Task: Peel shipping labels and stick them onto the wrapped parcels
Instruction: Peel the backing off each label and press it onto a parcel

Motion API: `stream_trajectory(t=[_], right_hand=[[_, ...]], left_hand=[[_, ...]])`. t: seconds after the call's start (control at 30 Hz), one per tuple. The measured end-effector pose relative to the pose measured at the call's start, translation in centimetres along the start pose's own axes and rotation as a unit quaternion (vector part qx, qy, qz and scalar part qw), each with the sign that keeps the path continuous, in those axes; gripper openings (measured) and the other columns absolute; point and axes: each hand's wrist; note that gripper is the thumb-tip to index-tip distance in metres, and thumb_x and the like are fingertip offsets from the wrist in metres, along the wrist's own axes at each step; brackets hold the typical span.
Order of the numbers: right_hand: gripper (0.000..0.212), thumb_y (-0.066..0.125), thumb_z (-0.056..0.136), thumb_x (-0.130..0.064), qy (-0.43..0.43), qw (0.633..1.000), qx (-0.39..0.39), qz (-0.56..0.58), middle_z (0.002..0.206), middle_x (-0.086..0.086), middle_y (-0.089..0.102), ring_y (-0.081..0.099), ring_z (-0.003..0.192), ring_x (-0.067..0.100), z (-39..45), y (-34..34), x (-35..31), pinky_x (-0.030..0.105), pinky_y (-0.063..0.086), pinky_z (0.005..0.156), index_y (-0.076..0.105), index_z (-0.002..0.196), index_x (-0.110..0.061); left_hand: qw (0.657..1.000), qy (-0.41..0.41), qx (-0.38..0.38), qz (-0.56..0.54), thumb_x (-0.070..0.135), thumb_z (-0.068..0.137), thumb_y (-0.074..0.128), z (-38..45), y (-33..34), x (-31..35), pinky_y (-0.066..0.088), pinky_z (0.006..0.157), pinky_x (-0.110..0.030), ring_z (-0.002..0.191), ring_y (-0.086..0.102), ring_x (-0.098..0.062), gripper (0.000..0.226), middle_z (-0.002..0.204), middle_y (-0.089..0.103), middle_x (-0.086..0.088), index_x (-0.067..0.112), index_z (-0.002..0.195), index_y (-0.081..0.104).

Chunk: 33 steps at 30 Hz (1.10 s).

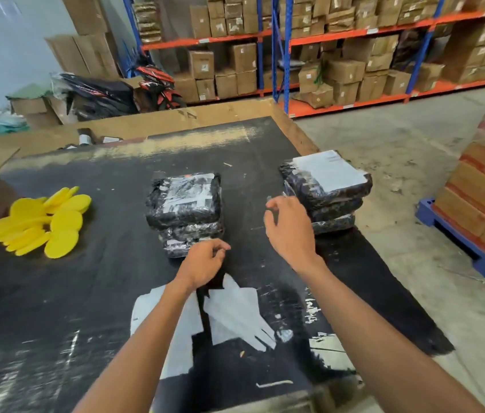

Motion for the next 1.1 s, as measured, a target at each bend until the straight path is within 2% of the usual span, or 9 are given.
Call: stream_trajectory(t=[0.13, 0.23, 0.33, 0.47, 0.6, 0.7, 0.83, 0.93, 1.1], right_hand=[[0.013, 0.055, 0.094, -0.021, 0.011, 0.988, -0.145, 0.059, 0.092, 0.001, 0.072, 0.066, 0.089, 0.022, -6.4, 5.5, -3.7, 0.04, 0.053, 0.083, 0.068, 0.094, -0.021], [0.013, 0.059, 0.093, -0.027, 0.06, 0.966, -0.233, 0.098, 0.086, -0.005, 0.075, 0.07, 0.085, 0.017, -9.1, 8.6, -5.3, 0.035, 0.056, 0.083, 0.07, 0.089, -0.021], [0.034, 0.059, 0.096, -0.043, 0.069, 0.963, -0.26, 0.03, 0.087, 0.0, 0.072, 0.066, 0.092, 0.021, -10.2, 10.9, -6.3, 0.032, 0.05, 0.081, 0.068, 0.099, -0.01], [0.048, 0.068, 0.089, -0.048, 0.161, 0.949, -0.272, 0.014, 0.056, 0.001, 0.051, 0.052, 0.07, 0.023, -9.8, 12.2, -7.4, 0.033, 0.037, 0.059, 0.051, 0.06, -0.014], [0.025, 0.082, 0.08, -0.034, 0.257, 0.926, -0.265, 0.084, 0.089, 0.007, 0.075, 0.07, 0.087, 0.026, -9.2, 12.9, -7.4, 0.033, 0.055, 0.075, 0.077, 0.087, -0.011], [0.016, 0.078, 0.086, -0.031, 0.254, 0.926, -0.265, 0.087, 0.096, 0.004, 0.071, 0.065, 0.089, 0.024, -9.2, 12.9, -7.3, 0.034, 0.053, 0.082, 0.071, 0.09, -0.017], [0.022, 0.068, 0.094, -0.025, 0.244, 0.93, -0.249, 0.114, 0.082, -0.001, 0.057, 0.054, 0.083, 0.022, -9.2, 12.5, -6.8, 0.031, 0.044, 0.074, 0.054, 0.077, -0.02], [0.016, 0.063, 0.097, -0.025, 0.258, 0.925, -0.225, 0.167, 0.088, -0.001, 0.056, 0.051, 0.08, 0.018, -8.9, 11.6, -5.9, 0.031, 0.042, 0.067, 0.054, 0.088, -0.015], [0.01, 0.063, 0.097, -0.022, 0.267, 0.89, -0.218, 0.299, 0.102, 0.005, 0.068, 0.064, 0.092, 0.024, -7.7, 8.7, -3.4, 0.038, 0.053, 0.078, 0.059, 0.091, -0.016]], left_hand=[[0.998, -0.021, 0.053, -0.008, 0.002, 0.093, 0.052, -4.3, -3.0, -4.5, 0.038, 0.058, -0.014, 0.067, 0.058, -0.013, 0.03, 0.084, 0.072, -0.004, 0.018, 0.105, 0.075], [0.995, -0.036, 0.089, -0.006, 0.001, 0.09, 0.053, -7.0, -4.4, -7.1, 0.047, 0.066, -0.024, 0.064, 0.058, -0.018, 0.033, 0.082, 0.073, -0.01, 0.017, 0.107, 0.075], [0.991, -0.054, 0.119, -0.02, 0.008, 0.095, 0.055, -9.0, -4.4, -10.3, 0.049, 0.1, -0.038, 0.111, 0.066, -0.027, 0.034, 0.125, 0.07, -0.01, 0.018, 0.123, 0.071], [0.996, -0.068, 0.06, -0.004, 0.032, 0.107, 0.039, -10.9, -2.4, -13.1, 0.014, 0.124, -0.046, 0.152, 0.023, -0.024, 0.043, 0.161, 0.034, -0.006, 0.023, 0.148, 0.047], [0.989, -0.063, 0.081, 0.103, 0.039, 0.108, 0.022, -11.8, -0.8, -13.3, 0.002, 0.125, -0.04, 0.155, 0.013, -0.018, 0.05, 0.165, 0.026, 0.001, 0.027, 0.155, 0.036], [0.987, -0.069, 0.091, 0.11, 0.039, 0.108, 0.019, -11.6, -0.6, -13.3, 0.002, 0.125, -0.038, 0.154, 0.013, -0.016, 0.051, 0.165, 0.026, 0.003, 0.026, 0.156, 0.033], [0.989, -0.078, 0.104, 0.07, 0.04, 0.108, 0.016, -11.7, -0.6, -13.2, 0.002, 0.126, -0.035, 0.153, 0.015, -0.011, 0.052, 0.163, 0.029, 0.006, 0.026, 0.155, 0.033], [0.988, -0.076, 0.111, 0.078, 0.038, 0.109, 0.019, -11.8, -0.7, -13.2, 0.003, 0.126, -0.035, 0.153, 0.016, -0.012, 0.051, 0.163, 0.03, 0.006, 0.025, 0.155, 0.034], [0.987, -0.068, 0.106, 0.104, 0.031, 0.108, 0.031, -11.3, -0.6, -13.3, 0.008, 0.125, -0.039, 0.153, 0.02, -0.016, 0.045, 0.162, 0.034, 0.002, 0.024, 0.151, 0.042]])
Point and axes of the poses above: each hand's wrist, its own z-axis towards the middle knuckle, its own y-axis out of the palm, x = y × z
